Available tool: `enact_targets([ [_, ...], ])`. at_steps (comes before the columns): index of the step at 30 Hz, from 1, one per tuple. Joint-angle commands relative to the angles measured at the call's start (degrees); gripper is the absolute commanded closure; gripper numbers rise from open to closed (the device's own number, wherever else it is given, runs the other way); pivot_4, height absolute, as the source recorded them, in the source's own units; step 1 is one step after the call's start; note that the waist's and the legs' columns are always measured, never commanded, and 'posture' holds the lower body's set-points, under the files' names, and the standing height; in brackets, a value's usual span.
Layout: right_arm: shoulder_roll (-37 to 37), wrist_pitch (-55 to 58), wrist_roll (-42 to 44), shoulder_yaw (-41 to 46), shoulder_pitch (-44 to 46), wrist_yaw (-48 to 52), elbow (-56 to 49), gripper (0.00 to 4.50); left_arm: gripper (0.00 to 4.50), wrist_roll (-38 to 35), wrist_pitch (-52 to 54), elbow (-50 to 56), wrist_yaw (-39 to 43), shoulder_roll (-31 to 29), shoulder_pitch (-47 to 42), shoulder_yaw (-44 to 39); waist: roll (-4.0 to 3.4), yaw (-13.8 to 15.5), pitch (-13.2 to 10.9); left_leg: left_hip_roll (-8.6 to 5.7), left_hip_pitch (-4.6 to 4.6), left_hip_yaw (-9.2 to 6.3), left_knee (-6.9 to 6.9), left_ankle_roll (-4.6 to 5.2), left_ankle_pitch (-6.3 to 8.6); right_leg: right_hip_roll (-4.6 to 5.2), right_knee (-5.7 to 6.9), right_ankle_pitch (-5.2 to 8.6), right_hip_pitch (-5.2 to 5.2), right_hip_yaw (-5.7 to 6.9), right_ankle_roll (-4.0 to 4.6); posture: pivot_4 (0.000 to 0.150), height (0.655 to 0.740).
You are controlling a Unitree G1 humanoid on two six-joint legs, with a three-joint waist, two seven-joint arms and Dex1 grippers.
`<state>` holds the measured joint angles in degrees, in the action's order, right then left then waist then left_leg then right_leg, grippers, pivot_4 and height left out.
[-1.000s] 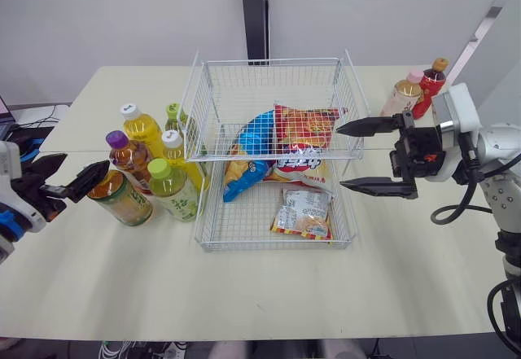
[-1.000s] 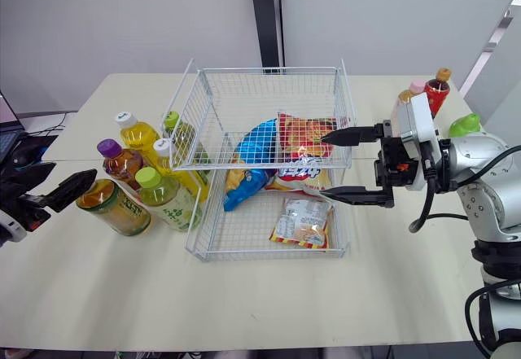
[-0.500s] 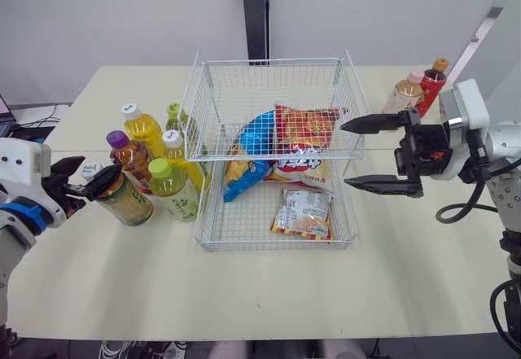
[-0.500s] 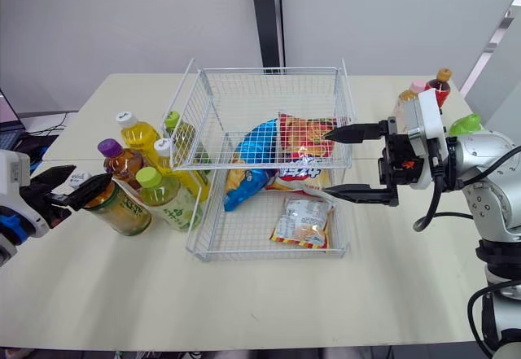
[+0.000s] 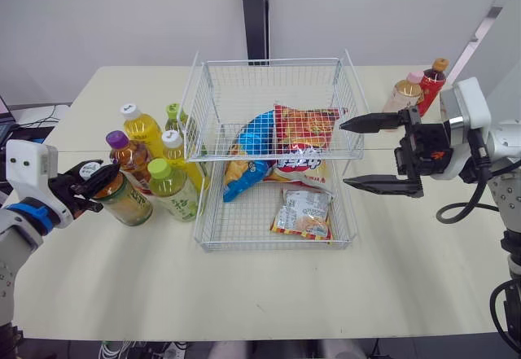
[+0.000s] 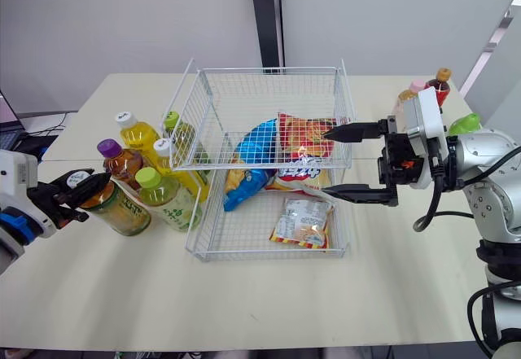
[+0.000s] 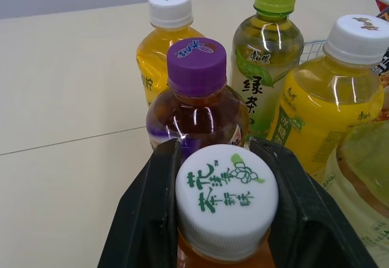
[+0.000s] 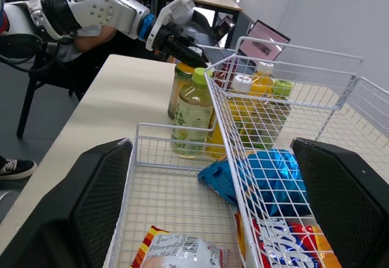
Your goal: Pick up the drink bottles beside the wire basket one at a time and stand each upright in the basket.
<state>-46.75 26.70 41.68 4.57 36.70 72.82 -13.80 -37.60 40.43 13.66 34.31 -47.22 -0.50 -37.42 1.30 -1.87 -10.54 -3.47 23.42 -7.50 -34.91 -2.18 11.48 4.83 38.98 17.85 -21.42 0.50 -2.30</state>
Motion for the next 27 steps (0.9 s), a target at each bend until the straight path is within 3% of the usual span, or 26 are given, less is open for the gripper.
enact_targets([
  [1, -0.5, 0.5, 1.7, 2.5, 2.4, -0.7, -1.6, 0.0, 3.13, -3.3, 2.2, 2.1, 2.3, -3.7, -0.1, -6.1, 0.04, 0.0, 0.0, 0.01, 0.01, -0.01, 0.0, 0.0, 0.0, -0.01, 0.0, 0.0, 0.0, 0.01, 0.0, 0.15, 0.74],
  [7, -0.2, 3.8, 2.5, 2.3, 4.5, -4.6, -4.4, 0.0, 3.13, -12.4, 12.7, 1.8, 7.7, -12.2, -2.7, -13.1, 0.12, 0.1, -0.1, 0.01, 0.05, -0.07, 0.01, 0.0, 0.0, -0.01, -0.02, 0.0, -0.03, 0.05, 0.0, 0.15, 0.74],
  [11, -1.6, 5.9, 3.2, 3.2, 3.9, -6.1, -5.8, 0.0, 3.13, -14.8, 18.4, -3.8, 11.8, -22.4, -7.6, -15.2, 0.15, 0.3, -0.1, -0.02, 0.08, -0.06, 0.0, -0.01, 0.0, -0.01, -0.04, 0.0, -0.03, 0.06, 0.0, 0.15, 0.74],
  [15, -2.3, 8.3, 4.1, 4.0, 3.6, -8.9, -8.0, 0.0, 3.13, -15.5, 19.4, -12.1, 14.5, -31.4, -16.6, -11.1, 0.17, 0.0, -0.1, 0.01, 0.12, -0.07, 0.01, -0.01, 0.0, -0.35, 0.0, 0.01, -0.12, 0.04, 0.0, 0.15, 0.74],
  [18, -2.5, 9.3, 3.7, 5.1, 3.4, -11.8, -9.3, 0.0, 3.13, -16.2, 16.1, -17.9, 15.6, -35.2, -27.6, -2.3, 0.13, 0.0, -0.2, 0.03, 0.13, -0.03, 0.05, -0.01, 0.01, -0.4, 0.01, 0.01, -0.15, -0.03, 0.0, 0.15, 0.74],
  [21, -3.0, 10.3, 3.8, 6.1, 2.4, -13.8, -10.6, 0.0, 3.13, -15.6, 14.3, -22.7, 15.5, -34.1, -42.5, 8.3, 0.13, 0.1, -0.2, 0.11, 0.14, -0.05, 0.04, -0.02, 0.0, -0.51, 0.05, 0.01, -0.14, 0.01, 0.0, 0.15, 0.74],
  [24, -4.0, 11.1, 4.0, 8.2, 0.5, -15.2, -11.4, 0.0, 3.13, -10.8, 13.1, -28.4, 16.3, -26.8, -63.1, 21.3, 0.25, 0.8, -0.2, 0.12, 0.32, -0.05, -0.06, -0.06, -0.03, -0.65, 0.06, -0.03, -0.19, 0.15, -0.06, 0.15, 0.74],
  [27, -4.9, 11.6, 4.4, 10.1, -0.8, -16.4, -11.6, 0.0, 3.13, -4.1, 11.2, -35.4, 19.7, -19.7, -77.4, 29.7, 0.34, 0.8, -0.2, 0.06, 0.52, -0.03, -0.26, -0.09, -0.05, -0.72, 0.05, -0.13, -0.23, 0.09, -0.21, 0.15, 0.74],
])
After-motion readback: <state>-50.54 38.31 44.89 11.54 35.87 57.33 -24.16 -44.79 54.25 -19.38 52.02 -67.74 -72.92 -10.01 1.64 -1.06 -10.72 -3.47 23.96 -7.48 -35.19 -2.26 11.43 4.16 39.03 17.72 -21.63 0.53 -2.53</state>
